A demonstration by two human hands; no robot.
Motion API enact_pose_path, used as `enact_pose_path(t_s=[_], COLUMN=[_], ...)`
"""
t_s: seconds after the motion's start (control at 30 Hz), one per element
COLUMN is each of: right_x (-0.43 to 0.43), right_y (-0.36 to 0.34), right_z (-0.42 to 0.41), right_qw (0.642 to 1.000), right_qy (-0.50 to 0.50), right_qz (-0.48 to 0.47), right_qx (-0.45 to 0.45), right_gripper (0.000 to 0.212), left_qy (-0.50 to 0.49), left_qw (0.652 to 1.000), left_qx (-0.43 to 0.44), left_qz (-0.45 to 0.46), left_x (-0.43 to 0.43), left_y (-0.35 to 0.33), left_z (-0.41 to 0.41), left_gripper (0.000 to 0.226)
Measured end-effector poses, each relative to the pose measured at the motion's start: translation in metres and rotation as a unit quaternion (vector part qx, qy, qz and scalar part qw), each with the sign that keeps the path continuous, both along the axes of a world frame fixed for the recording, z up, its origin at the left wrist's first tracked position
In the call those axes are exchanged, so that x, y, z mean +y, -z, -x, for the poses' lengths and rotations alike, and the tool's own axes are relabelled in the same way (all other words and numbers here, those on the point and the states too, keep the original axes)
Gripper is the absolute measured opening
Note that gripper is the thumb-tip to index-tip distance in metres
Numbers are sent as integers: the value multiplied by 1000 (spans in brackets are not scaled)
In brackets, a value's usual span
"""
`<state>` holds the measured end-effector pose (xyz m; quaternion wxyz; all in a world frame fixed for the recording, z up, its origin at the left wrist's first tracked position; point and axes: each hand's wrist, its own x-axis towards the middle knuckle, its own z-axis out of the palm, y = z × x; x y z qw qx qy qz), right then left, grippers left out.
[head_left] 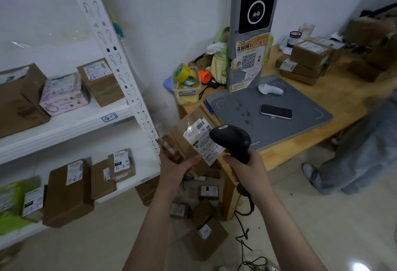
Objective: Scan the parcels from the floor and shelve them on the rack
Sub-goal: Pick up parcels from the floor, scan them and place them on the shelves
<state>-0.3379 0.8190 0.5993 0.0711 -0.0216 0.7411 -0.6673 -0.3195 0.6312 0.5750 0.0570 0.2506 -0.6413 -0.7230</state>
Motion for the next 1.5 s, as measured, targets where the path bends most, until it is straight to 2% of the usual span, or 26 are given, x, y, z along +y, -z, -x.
enact_pose_path(t_s=[0.1,0.37,0.63,0.9,1.13,1.5], right_x=[2,-4,-9,-11,-11,-10], right_y=[0,1,6,11,12,12], right_z=[-5,-10,-6,0,3,3], right_qw=[1000,998,997,996,997,998], right_qy=[-13,-16,-24,-26,-24,-36], right_qz=[-7,-54,-71,-78,-71,-41], right_qx=[14,43,33,27,17,15], right_gripper=[10,10,12,13,17,14], left_qy=[12,9,-2,-4,-3,-12], left_qw=[1000,1000,998,998,998,997], left_qx=[6,21,6,2,2,-7], left_qz=[6,21,61,62,69,76], left_x=[4,5,-1,-5,-5,-6], left_y=[0,4,5,5,9,13], left_z=[-3,-9,-8,-3,0,0], left_gripper=[137,122,146,142,120,135])
